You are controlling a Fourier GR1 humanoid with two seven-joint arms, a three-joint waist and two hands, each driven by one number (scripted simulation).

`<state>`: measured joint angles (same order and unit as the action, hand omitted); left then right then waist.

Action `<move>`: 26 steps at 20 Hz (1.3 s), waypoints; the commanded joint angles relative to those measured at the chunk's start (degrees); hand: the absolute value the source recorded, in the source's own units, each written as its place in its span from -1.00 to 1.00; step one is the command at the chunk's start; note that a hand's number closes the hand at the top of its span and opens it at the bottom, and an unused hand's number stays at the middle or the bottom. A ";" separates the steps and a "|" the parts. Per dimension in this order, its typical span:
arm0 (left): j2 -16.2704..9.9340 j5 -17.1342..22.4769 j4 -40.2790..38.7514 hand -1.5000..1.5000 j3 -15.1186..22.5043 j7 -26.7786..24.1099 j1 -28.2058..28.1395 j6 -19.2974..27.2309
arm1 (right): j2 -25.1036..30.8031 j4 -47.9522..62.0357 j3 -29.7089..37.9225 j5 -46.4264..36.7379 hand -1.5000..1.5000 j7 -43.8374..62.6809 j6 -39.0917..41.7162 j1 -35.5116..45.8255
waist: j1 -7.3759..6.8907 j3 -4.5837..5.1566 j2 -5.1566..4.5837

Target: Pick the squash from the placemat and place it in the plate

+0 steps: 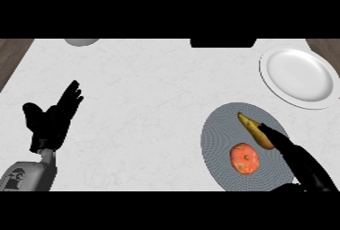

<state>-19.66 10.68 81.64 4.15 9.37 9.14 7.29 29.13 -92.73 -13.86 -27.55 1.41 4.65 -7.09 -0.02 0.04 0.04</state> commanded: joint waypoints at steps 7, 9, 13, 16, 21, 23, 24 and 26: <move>2.87 -3.93 -0.34 0.00 -2.29 -0.09 -0.55 -1.54 | -5.36 2.05 0.11 -6.17 -1.00 7.41 7.62 6.78 | -0.02 -0.03 -0.03; 1.79 -1.80 3.71 0.00 -3.69 1.38 -3.21 -4.65 | -3.46 3.47 3.59 -5.44 -1.00 3.97 8.14 5.33 | -0.06 -0.04 0.00; 4.17 -5.11 -3.35 0.00 -4.53 -4.00 -0.54 -3.50 | -7.65 9.58 0.85 -11.25 -1.00 2.34 4.51 6.93 | 0.07 -0.04 -0.07; 4.13 -4.77 4.73 0.00 -4.66 3.89 -2.04 -3.88 | -8.45 8.65 3.00 -11.29 -1.00 3.53 7.09 8.17 | -0.03 -0.04 0.00; 3.75 -4.16 -1.65 0.00 -6.37 1.35 1.57 -5.03 | -10.69 13.49 -1.22 -14.01 -1.00 3.08 7.70 9.81 | -0.04 -0.04 -0.09; 4.26 -5.26 -1.75 0.00 -5.28 -1.23 -1.00 -5.08 | -10.52 14.31 -4.28 -15.97 1.00 2.15 9.03 10.65 | -0.38 -0.04 -0.15; 4.76 -4.62 -0.22 0.00 -5.14 0.60 -0.27 -5.08 | -8.87 14.56 -1.98 -13.65 1.00 -0.44 10.72 11.70 | -0.32 -0.05 -0.10; 4.28 -5.43 -5.06 0.00 -6.71 -0.12 3.68 -4.16 | -10.85 17.88 -4.45 -16.96 1.00 -4.08 5.25 10.57 | -0.11 -0.07 -0.27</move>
<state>-15.00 5.29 79.68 -1.21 9.07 9.90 3.20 20.33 -81.89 -15.43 -43.14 2.77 11.25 2.87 0.22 1.05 0.83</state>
